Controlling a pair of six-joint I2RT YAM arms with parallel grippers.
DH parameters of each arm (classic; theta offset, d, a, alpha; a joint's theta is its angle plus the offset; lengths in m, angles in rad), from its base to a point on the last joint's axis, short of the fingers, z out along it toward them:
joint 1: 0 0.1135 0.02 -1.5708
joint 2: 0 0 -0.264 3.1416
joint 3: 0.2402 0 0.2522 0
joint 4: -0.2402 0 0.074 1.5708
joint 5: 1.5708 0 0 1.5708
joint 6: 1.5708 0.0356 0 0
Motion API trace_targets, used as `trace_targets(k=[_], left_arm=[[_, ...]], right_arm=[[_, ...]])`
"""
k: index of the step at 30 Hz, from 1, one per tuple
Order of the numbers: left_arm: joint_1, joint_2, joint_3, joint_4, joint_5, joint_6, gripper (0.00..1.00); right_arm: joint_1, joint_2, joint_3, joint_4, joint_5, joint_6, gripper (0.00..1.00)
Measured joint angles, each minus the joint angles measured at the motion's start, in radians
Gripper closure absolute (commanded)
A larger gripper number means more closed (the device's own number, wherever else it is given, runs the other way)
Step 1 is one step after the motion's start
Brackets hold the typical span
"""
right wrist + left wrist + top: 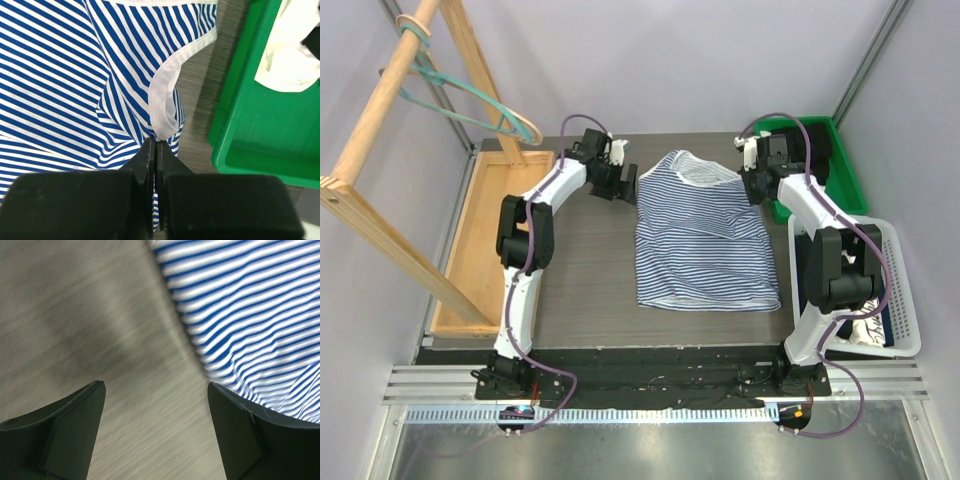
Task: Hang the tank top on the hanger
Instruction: Adjust the tank top at the center of the board.
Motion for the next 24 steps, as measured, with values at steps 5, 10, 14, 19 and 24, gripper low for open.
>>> trace_targets(k=[5, 10, 14, 19, 24], left_arm=[[-0.044, 0.079, 0.143, 0.017, -0.025, -0.062, 0.15], [-0.057, 0.138, 0.189, 0.026, -0.029, -0.102, 0.17], [-0.060, 0.151, 0.200, 0.040, -0.036, -0.122, 0.21], [-0.064, 0.171, 0.221, 0.060, -0.025, -0.143, 0.36], [-0.081, 0.194, 0.242, 0.078, 0.000, -0.152, 0.48]], right_arm=[[0.000, 0.000, -0.023, 0.005, -0.007, 0.001, 0.99], [0.000, 0.000, -0.039, 0.008, -0.014, 0.001, 0.99], [0.000, 0.000, -0.046, 0.010, -0.035, 0.002, 0.99], [0.000, -0.002, -0.048, 0.011, -0.053, 0.003, 0.99], [0.000, -0.005, -0.049, 0.012, -0.061, 0.004, 0.99]])
